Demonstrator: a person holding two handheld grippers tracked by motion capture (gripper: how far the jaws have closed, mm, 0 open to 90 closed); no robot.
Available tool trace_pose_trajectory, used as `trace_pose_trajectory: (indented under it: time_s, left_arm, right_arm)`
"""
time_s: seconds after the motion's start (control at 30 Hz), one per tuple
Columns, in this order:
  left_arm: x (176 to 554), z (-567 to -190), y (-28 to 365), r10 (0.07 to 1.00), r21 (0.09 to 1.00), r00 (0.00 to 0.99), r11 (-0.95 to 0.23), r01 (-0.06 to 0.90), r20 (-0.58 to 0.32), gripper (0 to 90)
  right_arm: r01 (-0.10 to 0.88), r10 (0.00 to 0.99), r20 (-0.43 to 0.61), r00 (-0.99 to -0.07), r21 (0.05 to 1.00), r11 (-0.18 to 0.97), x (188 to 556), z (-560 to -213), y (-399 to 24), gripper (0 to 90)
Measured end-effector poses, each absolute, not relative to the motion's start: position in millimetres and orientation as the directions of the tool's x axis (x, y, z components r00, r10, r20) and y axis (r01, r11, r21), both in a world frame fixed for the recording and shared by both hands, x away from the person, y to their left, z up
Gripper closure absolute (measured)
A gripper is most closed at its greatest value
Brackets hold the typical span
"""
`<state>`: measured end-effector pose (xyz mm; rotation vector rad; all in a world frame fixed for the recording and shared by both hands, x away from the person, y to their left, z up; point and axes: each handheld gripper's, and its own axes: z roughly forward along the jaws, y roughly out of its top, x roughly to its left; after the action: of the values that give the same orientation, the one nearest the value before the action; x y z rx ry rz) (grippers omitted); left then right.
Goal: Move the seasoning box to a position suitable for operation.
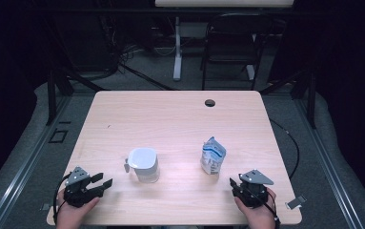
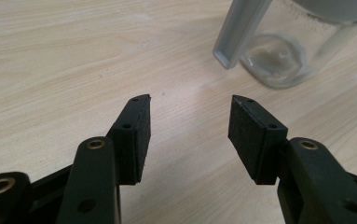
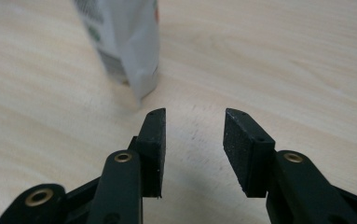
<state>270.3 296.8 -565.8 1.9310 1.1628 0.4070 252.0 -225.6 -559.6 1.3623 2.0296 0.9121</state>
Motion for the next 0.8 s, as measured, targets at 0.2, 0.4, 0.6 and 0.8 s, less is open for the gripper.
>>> trace_pose_trajectory:
  time_s: [0.2,0.4,0.6,0.8]
  left_arm:
    - [275,-568,296,0.855,0.781,0.500,-0.214,0.586,-0.141,49.2]
    - [271,-569,293,0.844,0.800,0.517,-0.212,0.561,-0.139,52.4]
    - [270,-565,288,0.847,0.784,0.516,-0.234,0.575,-0.125,52.0]
    - [272,-555,281,0.842,0.794,0.521,-0.221,0.566,-0.137,50.3]
  right_arm:
    - [0.613,0.911,-0.066,-0.406,0.720,0.326,253,-567,-219,59.3]
    - [0.613,0.895,-0.024,-0.446,0.720,0.325,252,-569,-218,61.6]
    - [0.593,0.899,-0.045,-0.437,0.736,0.326,252,-563,-214,57.0]
    - [0.583,0.894,-0.049,-0.445,0.742,0.331,247,-562,-212,57.3]
